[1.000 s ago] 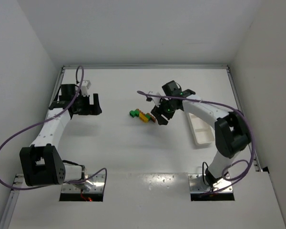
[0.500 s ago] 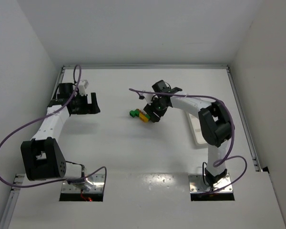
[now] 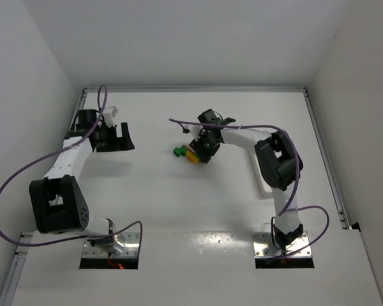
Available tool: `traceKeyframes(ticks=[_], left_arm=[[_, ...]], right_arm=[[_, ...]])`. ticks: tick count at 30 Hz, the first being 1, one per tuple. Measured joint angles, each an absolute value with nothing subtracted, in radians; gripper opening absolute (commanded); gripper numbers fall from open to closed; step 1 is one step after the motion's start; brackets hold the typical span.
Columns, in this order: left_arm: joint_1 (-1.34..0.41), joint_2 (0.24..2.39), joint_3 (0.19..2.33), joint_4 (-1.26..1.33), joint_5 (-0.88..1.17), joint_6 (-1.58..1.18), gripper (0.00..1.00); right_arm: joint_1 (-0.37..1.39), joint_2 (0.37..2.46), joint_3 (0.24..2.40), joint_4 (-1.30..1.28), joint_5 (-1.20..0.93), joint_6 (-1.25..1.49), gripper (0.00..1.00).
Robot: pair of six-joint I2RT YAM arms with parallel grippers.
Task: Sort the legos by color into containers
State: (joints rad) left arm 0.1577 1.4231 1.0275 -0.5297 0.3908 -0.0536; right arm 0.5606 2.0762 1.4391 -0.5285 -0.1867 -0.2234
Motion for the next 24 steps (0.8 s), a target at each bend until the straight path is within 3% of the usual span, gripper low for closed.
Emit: traceKeyframes(ticks=[6,12,17,24], left_arm=[[0.164,1.425,1.032,-0.529,0.401,-0.054,0.99],[0.164,1.437,1.037,-0.526,0.427,-0.052,0.99],[0.165,1.438,1.037,-0.513,0.544,-0.02,0.99],[0.153,1.452,1.034,-0.495,0.785,-0.017,0.96]], right_arm=[[0.561,2.099,1.444,-0.505,-0.15,-0.202,0.3],[0.561,2.113,1.444,-0.498,-0.131,-0.203,0.05],[0.561,2.086,1.412,-0.496,-0.147,-0.213,0.0],[0.563,1.957,1.389,-0.5,-0.183,-0.199,0.0]])
